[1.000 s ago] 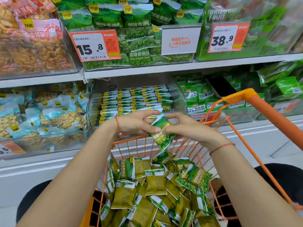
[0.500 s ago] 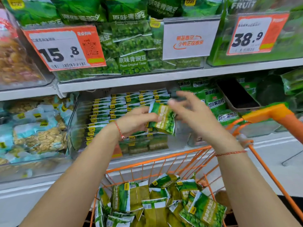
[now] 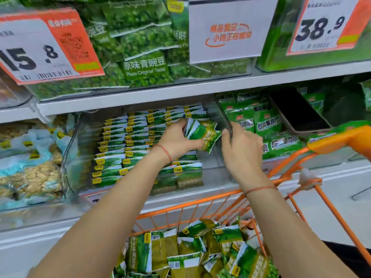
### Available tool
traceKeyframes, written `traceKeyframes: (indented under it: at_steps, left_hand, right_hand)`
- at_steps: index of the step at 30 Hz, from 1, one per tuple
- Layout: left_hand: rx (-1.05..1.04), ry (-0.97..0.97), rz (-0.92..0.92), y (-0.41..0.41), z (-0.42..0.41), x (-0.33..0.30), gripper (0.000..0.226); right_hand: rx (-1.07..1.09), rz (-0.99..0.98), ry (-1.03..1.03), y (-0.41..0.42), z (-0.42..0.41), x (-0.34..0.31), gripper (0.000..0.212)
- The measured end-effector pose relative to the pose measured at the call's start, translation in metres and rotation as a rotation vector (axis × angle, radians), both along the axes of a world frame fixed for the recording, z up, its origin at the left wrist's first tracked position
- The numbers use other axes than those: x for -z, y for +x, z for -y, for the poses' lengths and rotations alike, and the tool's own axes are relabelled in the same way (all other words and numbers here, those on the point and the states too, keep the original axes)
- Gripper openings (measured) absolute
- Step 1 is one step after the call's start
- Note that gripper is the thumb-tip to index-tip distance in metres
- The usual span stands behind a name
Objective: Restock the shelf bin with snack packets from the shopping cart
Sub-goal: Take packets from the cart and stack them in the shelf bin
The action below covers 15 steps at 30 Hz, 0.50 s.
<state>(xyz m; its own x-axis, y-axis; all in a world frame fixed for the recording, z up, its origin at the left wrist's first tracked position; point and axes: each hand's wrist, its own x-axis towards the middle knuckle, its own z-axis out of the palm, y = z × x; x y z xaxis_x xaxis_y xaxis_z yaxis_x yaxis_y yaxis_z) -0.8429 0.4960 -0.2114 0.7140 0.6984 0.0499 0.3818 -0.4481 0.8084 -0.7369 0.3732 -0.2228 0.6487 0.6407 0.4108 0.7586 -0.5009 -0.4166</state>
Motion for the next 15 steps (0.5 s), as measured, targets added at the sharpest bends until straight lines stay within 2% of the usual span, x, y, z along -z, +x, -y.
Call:
traceKeyframes:
  at_steps: [2,5,8,11,15]
  left_hand:
    - [0.041,0.093,-0.065,0.007,-0.001,0.004,0.034]
    - [0.084,0.211,-0.225,0.015,-0.003,0.008,0.059]
    - [0.118,0.373,-0.385,0.019,-0.002,0.006,0.070]
    - [0.132,0.515,-0.500,0.022,0.000,0.002,0.071]
    - [0.219,0.649,-0.667,0.028,0.004,-0.007,0.061]
  right_hand:
    - [0.003,0.004,-0.036,0.001,0.000,0.001,0.035]
    - [-0.005,-0.013,-0.049,-0.001,0.001,0.001,0.033]
    - [-0.002,-0.024,-0.050,-0.002,0.001,0.000,0.033]
    - [0.001,-0.017,-0.059,-0.002,0.001,-0.001,0.035]
    - [-0.003,-0.021,-0.059,-0.003,0.002,-0.001,0.037]
